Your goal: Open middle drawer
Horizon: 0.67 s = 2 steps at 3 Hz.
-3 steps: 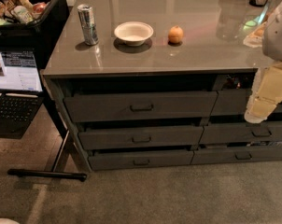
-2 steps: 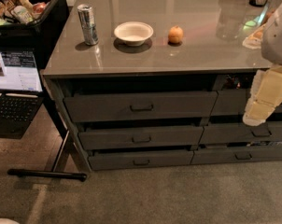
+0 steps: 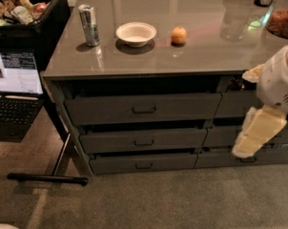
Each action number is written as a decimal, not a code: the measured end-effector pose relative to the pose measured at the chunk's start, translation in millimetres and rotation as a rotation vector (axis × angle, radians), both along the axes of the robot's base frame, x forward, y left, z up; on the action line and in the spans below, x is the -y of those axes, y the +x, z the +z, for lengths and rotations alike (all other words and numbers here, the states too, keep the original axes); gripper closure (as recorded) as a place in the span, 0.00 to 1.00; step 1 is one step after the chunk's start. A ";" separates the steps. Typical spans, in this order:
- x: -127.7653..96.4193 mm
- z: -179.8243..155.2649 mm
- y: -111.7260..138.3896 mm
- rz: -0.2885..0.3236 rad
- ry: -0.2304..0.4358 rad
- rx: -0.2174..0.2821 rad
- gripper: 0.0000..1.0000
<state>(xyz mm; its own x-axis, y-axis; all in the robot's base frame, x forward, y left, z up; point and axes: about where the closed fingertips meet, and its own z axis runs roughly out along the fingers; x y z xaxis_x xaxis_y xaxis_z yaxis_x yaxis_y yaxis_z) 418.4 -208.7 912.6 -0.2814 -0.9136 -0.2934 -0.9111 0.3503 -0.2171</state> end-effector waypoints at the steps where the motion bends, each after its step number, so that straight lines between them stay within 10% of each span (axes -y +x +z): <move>1: -1.4 -70.8 -9.9 -0.134 0.097 -0.045 0.00; 2: -11.8 -145.1 -16.5 -0.288 0.212 -0.116 0.00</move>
Offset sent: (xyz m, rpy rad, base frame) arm 0.0282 0.0195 -0.2313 0.4164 0.0207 -0.5515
